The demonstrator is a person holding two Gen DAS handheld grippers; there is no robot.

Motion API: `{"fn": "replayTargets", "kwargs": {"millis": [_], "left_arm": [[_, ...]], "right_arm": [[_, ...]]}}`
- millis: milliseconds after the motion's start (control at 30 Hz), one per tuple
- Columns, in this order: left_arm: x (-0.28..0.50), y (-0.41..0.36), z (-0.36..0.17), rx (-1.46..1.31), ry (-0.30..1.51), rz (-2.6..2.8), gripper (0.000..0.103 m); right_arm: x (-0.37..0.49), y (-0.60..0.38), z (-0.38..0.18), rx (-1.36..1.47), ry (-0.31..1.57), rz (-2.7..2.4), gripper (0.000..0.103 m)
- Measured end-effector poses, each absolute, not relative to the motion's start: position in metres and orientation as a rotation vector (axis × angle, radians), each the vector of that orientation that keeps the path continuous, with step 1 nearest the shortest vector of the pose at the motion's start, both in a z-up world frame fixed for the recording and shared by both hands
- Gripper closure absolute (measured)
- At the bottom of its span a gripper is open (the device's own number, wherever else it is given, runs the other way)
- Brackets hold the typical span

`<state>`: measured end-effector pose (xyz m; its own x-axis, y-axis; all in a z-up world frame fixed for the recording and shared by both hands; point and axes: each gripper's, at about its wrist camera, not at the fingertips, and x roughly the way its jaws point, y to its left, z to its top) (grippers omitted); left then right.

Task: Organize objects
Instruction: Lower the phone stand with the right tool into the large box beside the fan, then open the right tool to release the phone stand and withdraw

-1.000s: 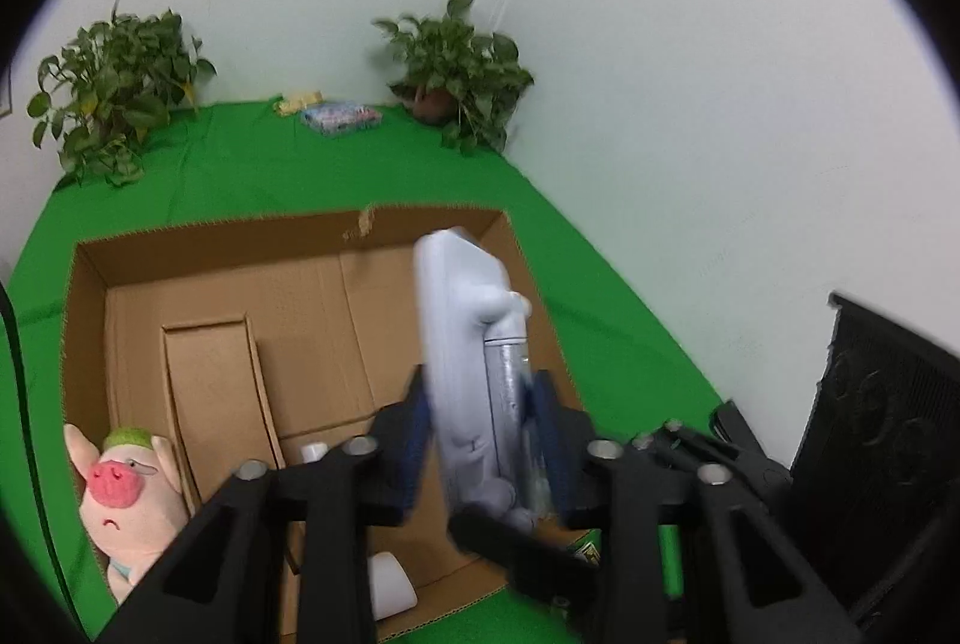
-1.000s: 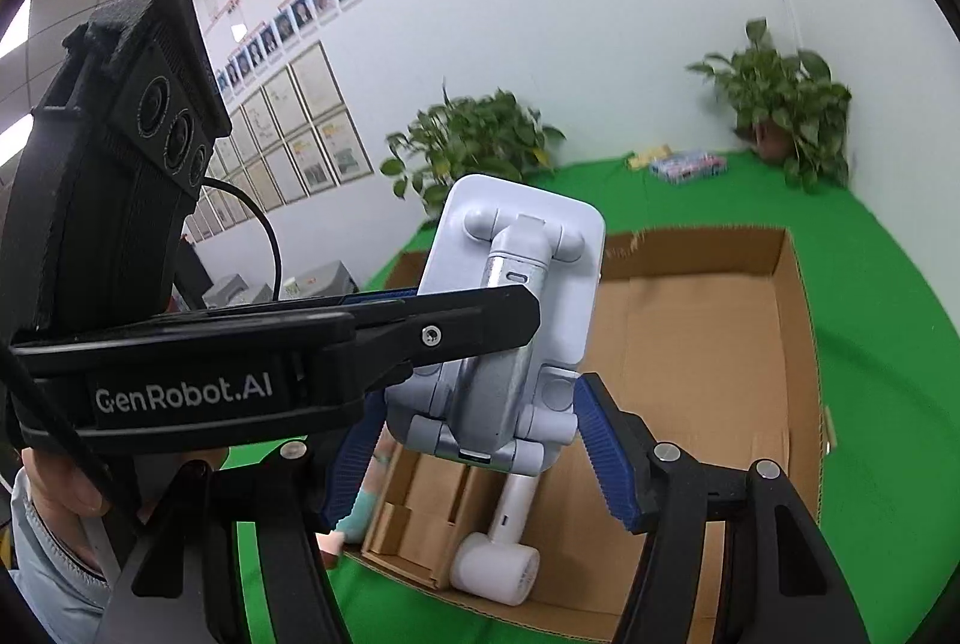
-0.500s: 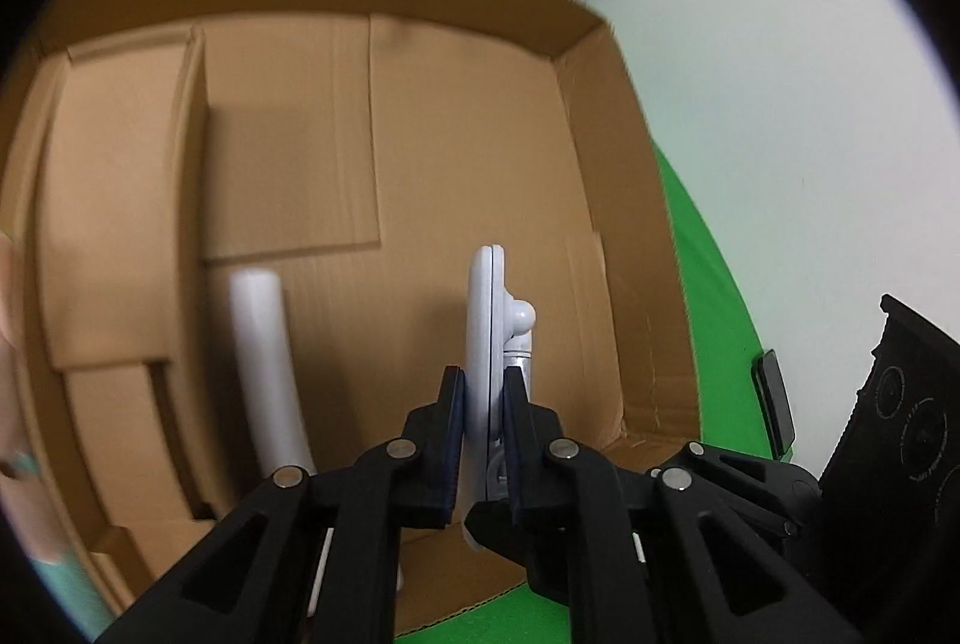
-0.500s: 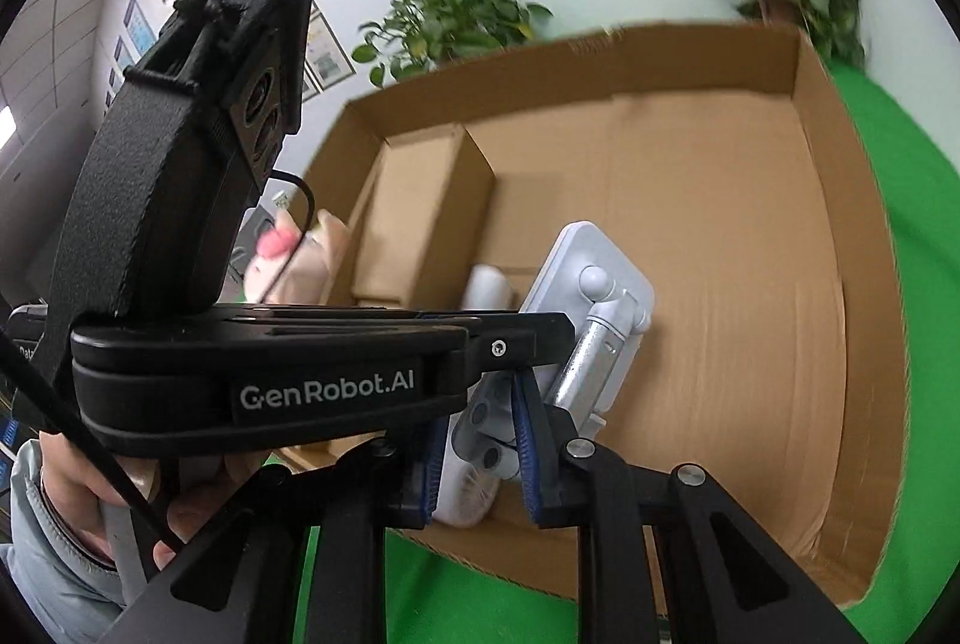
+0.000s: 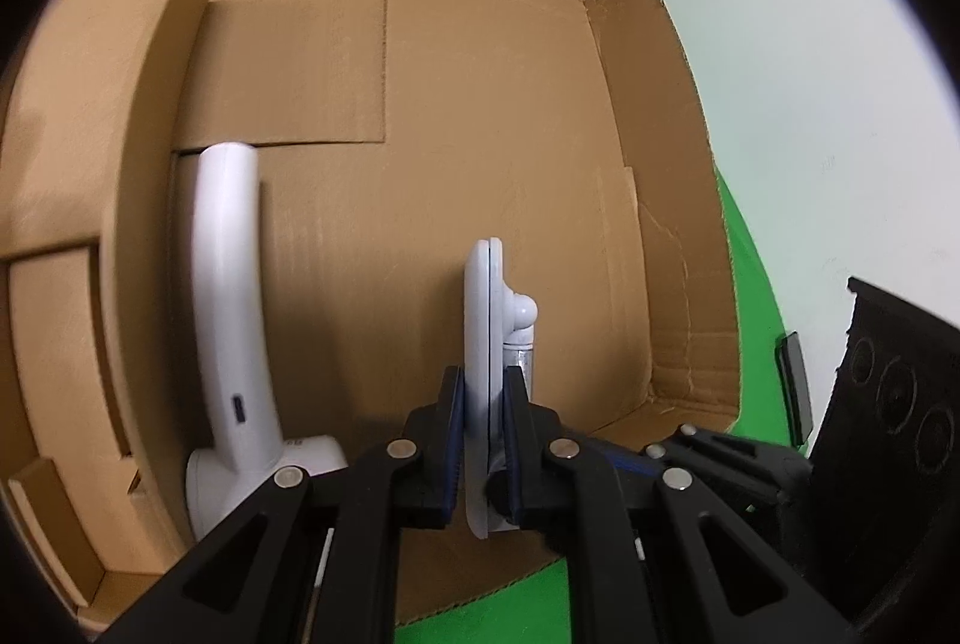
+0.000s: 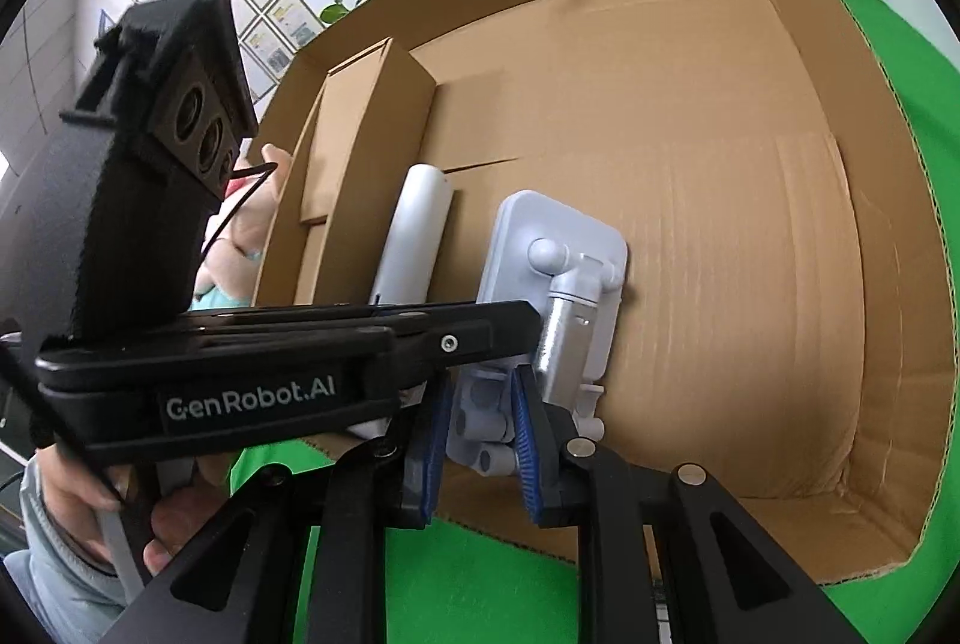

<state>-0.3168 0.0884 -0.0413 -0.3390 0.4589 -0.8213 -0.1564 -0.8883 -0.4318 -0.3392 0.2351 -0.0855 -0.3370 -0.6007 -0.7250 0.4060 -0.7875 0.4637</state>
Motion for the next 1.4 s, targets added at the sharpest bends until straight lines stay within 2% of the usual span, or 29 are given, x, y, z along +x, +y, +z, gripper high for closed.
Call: {"fn": "replayTargets", "kwargs": {"millis": [100,200,367,533,700,733,767,800,833,867,900,967,1000,1100,1200,1400], "left_arm": [[-0.309,0.081,-0.041,-1.528,-0.392,2.279,0.092],[-0.313,0.074,-0.043,-1.532,-0.409,2.283,0.091],[-0.323,0.072,-0.044,-1.587,-0.360,2.324,0.089],[-0.319,0.059,-0.031,-1.528,-0.384,2.351,0.089],[-0.311,0.051,-0.021,-1.486,-0.344,2.399,0.089],[-0.309,0.049,-0.018,-1.470,-0.340,2.413,0.086],[-0.306,0.046,-0.013,-1.439,-0.334,2.439,0.086],[-0.303,0.045,-0.009,-1.409,-0.320,2.471,0.085],[-0.296,0.043,-0.001,-1.355,-0.290,2.529,0.079],[-0.291,0.043,0.004,-1.307,-0.272,2.576,0.067],[-0.283,0.042,0.011,-1.242,-0.256,2.626,0.058],[-0.254,0.040,0.025,-1.046,-0.214,2.762,0.015],[-0.242,0.039,0.030,-0.971,-0.193,2.831,0.010],[-0.207,0.043,0.038,-0.806,-0.070,2.993,0.002],[-0.187,0.044,0.042,-0.780,0.010,3.076,0.002],[-0.154,0.039,0.046,-0.765,0.032,3.131,0.002]], "right_arm": [[-0.342,0.238,-0.090,1.310,-0.299,-2.123,0.066],[-0.343,0.234,-0.093,1.323,-0.312,-2.110,0.066],[-0.346,0.214,-0.094,1.332,-0.225,-2.130,0.066],[-0.343,0.205,-0.106,1.370,-0.201,-2.137,0.066],[-0.338,0.211,-0.092,1.328,-0.193,-2.229,0.065],[-0.334,0.215,-0.086,1.310,-0.176,-2.276,0.064],[-0.329,0.220,-0.079,1.285,-0.162,-2.330,0.050],[-0.322,0.224,-0.072,1.255,-0.151,-2.382,0.023],[-0.313,0.229,-0.065,1.214,-0.140,-2.445,0.009],[-0.301,0.234,-0.059,1.166,-0.127,-2.505,0.000],[-0.291,0.238,-0.055,1.142,-0.108,-2.542,0.000],[-0.271,0.246,-0.048,1.113,-0.069,-2.593,0.000],[-0.261,0.249,-0.045,1.093,-0.060,-2.625,0.000],[-0.232,0.255,-0.033,1.003,-0.078,-2.719,0.000],[-0.204,0.254,-0.017,0.884,-0.060,-2.777,0.000],[-0.164,0.233,0.013,0.697,0.017,-2.828,0.000]]}}
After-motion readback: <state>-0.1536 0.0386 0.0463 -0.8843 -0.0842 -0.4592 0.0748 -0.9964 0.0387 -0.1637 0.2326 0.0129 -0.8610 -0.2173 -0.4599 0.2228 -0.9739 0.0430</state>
